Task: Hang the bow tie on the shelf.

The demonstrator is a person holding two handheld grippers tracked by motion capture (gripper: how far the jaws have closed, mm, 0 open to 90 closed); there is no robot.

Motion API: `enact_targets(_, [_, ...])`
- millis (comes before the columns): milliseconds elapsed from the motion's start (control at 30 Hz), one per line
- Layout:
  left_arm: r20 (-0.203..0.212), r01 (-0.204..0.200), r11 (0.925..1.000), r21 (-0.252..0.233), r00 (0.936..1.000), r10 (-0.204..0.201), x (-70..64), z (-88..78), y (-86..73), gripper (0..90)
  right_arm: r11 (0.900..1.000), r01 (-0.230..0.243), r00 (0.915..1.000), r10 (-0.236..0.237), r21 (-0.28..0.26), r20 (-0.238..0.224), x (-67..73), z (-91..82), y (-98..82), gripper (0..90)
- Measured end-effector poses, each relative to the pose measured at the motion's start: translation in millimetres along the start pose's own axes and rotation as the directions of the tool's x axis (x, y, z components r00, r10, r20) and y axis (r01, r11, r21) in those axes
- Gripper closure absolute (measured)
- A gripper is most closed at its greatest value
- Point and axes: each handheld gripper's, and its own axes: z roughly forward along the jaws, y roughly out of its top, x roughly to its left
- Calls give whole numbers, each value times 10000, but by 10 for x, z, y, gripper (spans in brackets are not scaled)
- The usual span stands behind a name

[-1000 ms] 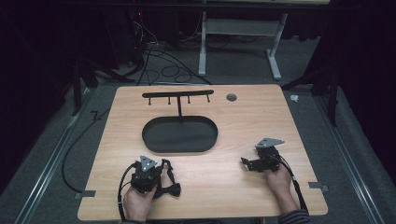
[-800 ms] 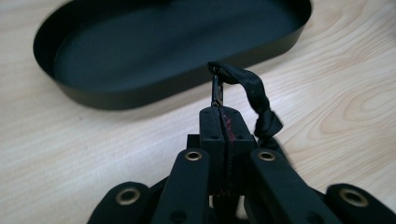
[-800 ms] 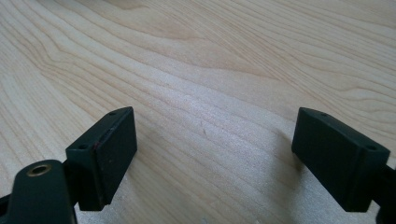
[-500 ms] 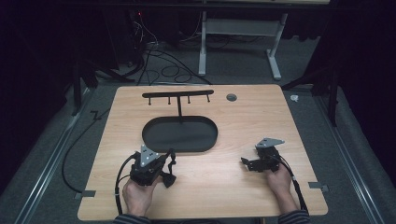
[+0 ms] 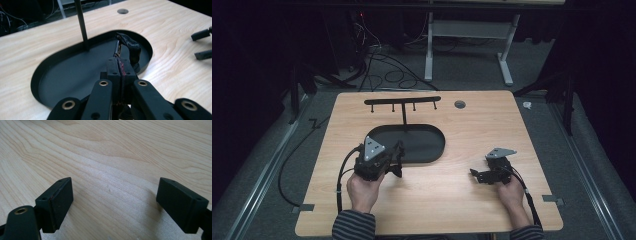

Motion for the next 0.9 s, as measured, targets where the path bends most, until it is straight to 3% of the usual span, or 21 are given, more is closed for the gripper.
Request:
enact_targets(300, [53, -303, 9994, -181, 9995, 304, 45, 62, 241, 889, 10000, 0, 10000, 0, 1, 2, 0, 0, 0, 150])
enact_targets(600, [211, 128, 9992, -389, 9997, -119, 162, 137, 391, 889, 10000, -7, 10000, 7, 4, 10, 1, -1, -1, 150])
enact_targets(900, [73, 389, 9971, -651, 9992, -385, 276, 139, 505, 889, 10000, -8, 10000, 8, 21, 2, 1, -2, 0, 150])
